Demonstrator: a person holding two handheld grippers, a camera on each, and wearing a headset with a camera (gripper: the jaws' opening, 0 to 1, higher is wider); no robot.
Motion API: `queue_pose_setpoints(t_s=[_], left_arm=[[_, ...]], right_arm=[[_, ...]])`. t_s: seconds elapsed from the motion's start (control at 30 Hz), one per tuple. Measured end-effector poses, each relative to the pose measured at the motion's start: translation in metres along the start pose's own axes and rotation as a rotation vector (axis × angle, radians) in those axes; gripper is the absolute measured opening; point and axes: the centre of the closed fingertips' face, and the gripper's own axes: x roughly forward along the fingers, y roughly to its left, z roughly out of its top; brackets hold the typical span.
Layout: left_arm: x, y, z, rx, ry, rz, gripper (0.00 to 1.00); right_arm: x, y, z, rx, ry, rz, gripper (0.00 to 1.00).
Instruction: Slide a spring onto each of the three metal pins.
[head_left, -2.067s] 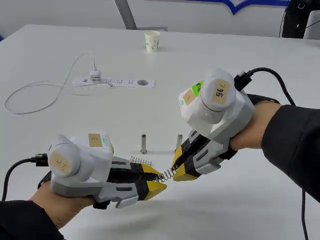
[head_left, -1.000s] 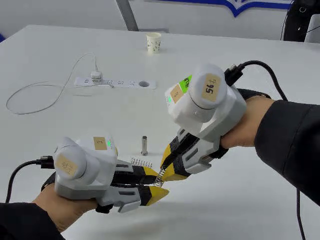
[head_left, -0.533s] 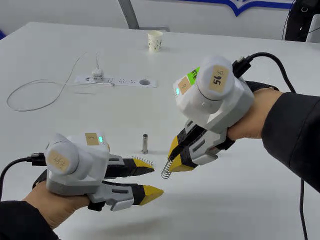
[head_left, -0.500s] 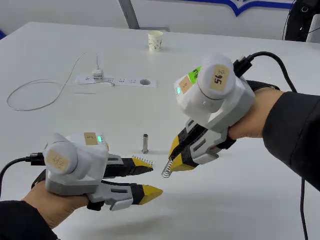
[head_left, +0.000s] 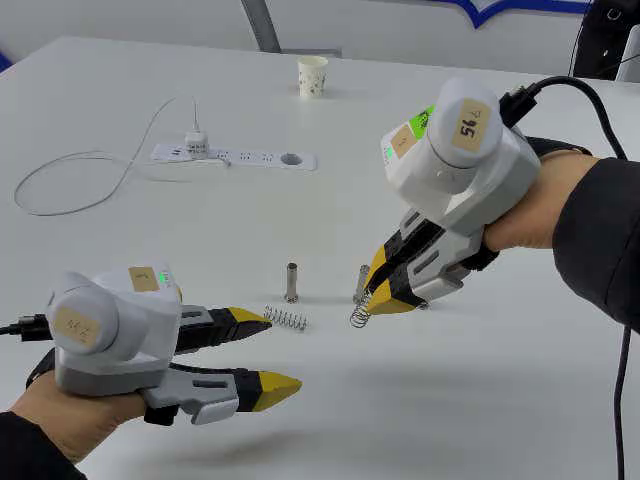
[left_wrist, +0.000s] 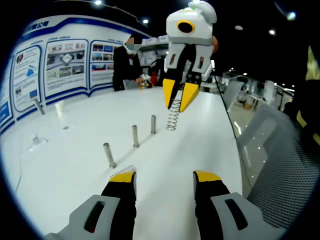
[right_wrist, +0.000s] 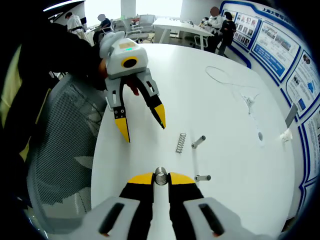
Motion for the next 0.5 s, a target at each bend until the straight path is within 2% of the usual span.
queue_pose_setpoints(t_s=[0.27,0.5], left_arm=[[-0.009,0.006,-0.004,-0.023,0.000,0.033,0.52],[-0.012,0.007,-0.006,-0.035,0.000,0.047,0.53]], right_arm=[[-0.008,-0.025,-0.009,0.029,0.017,-0.042,0.12],[-0.008,-0.048,-0.017,0.052,0.055,-0.092,0.12]])
